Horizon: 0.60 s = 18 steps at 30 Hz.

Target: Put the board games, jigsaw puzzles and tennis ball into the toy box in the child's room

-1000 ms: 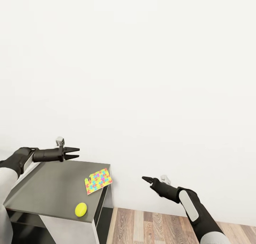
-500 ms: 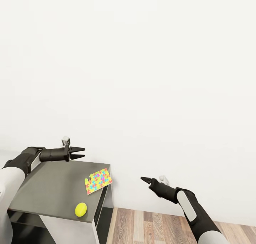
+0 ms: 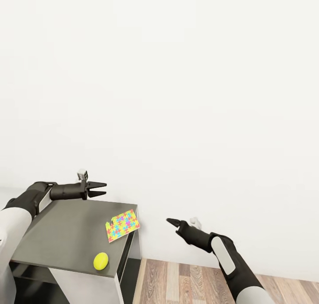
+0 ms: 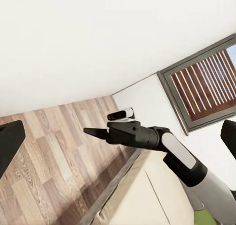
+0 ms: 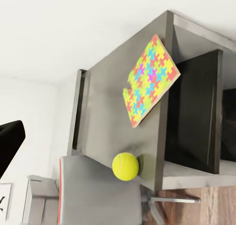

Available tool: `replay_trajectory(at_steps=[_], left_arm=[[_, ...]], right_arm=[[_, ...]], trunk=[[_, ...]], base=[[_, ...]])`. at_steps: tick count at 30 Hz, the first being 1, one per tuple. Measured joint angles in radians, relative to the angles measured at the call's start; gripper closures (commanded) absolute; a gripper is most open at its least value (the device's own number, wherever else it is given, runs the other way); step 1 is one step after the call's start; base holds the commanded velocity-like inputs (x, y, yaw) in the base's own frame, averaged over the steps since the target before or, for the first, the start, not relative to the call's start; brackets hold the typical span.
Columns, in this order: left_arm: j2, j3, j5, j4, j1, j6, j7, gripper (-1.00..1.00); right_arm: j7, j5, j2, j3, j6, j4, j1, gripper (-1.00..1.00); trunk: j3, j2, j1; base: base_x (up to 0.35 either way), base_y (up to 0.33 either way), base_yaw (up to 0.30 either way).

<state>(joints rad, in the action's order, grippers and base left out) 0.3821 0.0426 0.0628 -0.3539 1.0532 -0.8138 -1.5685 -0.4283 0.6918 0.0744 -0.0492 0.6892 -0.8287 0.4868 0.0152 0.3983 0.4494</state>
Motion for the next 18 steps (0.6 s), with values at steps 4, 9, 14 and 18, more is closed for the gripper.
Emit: replay_trajectory(at_steps=[4, 9, 14, 18], left_arm=[[-0.001, 0.003, -0.001, -0.011, 0.0, -0.003, 0.0, -1.0], [-0.004, 0.006, -0.001, -0.059, -0.004, -0.004, 0.0, -1.0], [-0.004, 0.008, -0.002, -0.135, -0.036, -0.018, -0.001, -1.0], [-0.006, 0.01, -0.001, -0.261, -0.089, -0.088, -0.001, -1.0]], right_arm=[[0.0, -0.001, 0.009, 0.0, -0.001, 0.001, 0.0, -1.0], [0.006, -0.007, 0.012, 0.0, -0.011, 0.001, 0.0, -1.0], [0.01, -0.013, 0.013, 0.002, -0.055, 0.001, 0.0, -1.0], [0.017, -0.015, 0.013, 0.003, -0.09, 0.002, 0.0, -1.0]], trunk=[[0.009, 0.02, 0.011], [0.024, 0.055, 0.031], [0.04, 0.09, 0.05], [0.053, 0.119, 0.065]], base=[[0.0, 0.0, 0.0], [0.0, 0.0, 0.0], [0.0, 0.0, 0.0], [0.0, 0.0, 0.0]])
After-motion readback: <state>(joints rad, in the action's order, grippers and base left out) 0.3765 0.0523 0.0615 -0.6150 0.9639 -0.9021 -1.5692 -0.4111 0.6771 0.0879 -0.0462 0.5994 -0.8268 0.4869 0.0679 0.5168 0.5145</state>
